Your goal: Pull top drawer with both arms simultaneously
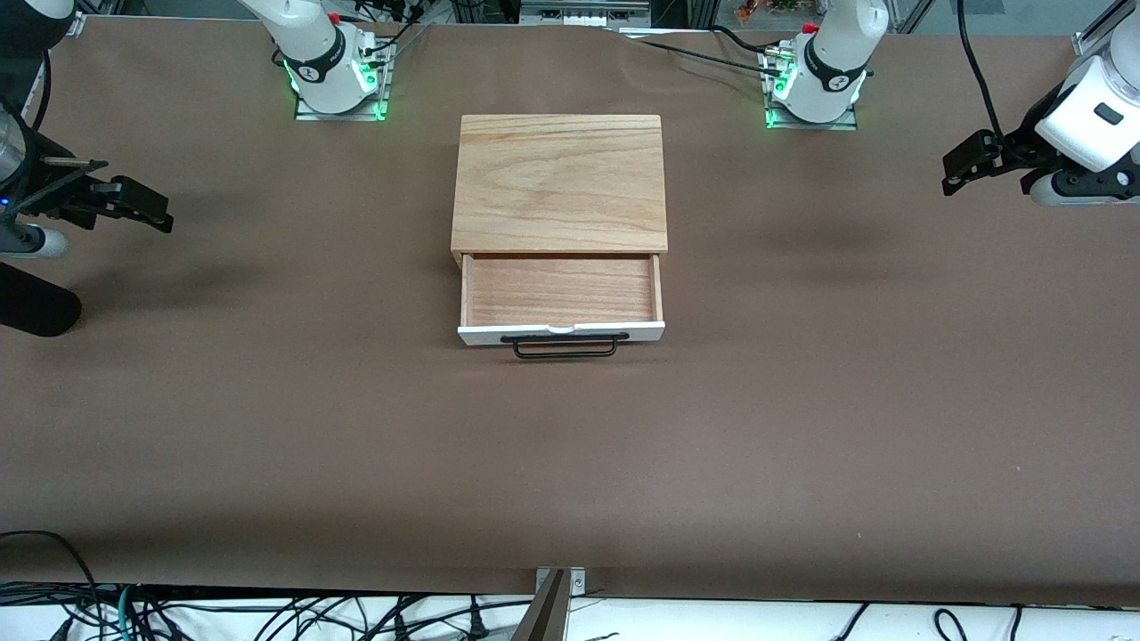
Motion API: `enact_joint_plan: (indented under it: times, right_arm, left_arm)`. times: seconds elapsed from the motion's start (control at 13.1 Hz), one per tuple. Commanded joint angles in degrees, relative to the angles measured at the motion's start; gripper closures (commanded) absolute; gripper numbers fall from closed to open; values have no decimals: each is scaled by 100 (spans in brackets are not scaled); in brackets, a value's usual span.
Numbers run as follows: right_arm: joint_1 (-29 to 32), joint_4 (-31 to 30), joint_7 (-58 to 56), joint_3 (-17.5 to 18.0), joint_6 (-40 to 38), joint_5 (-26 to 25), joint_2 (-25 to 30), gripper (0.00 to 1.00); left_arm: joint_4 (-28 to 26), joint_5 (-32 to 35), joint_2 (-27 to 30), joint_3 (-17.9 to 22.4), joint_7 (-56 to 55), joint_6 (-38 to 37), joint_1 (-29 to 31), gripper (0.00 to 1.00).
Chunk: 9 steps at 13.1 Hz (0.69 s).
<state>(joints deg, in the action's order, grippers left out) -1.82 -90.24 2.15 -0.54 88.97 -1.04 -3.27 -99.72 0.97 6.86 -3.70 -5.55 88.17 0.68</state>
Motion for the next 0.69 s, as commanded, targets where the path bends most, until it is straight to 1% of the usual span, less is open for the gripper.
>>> enact_joint_plan:
  times: [0.0, 0.23, 0.61]
  right_arm:
    - [85, -213, 101, 229, 103, -89, 178, 0]
    - [94, -257, 101, 229, 103, -80, 213, 0]
    - [103, -354, 101, 229, 121, -80, 327, 0]
  left_arm:
    - [199, -106, -219, -113, -157, -186, 46, 0]
    - [611, -71, -457, -122, -149, -344, 55, 0]
    - [621, -80, -457, -78, -157, -344, 64, 0]
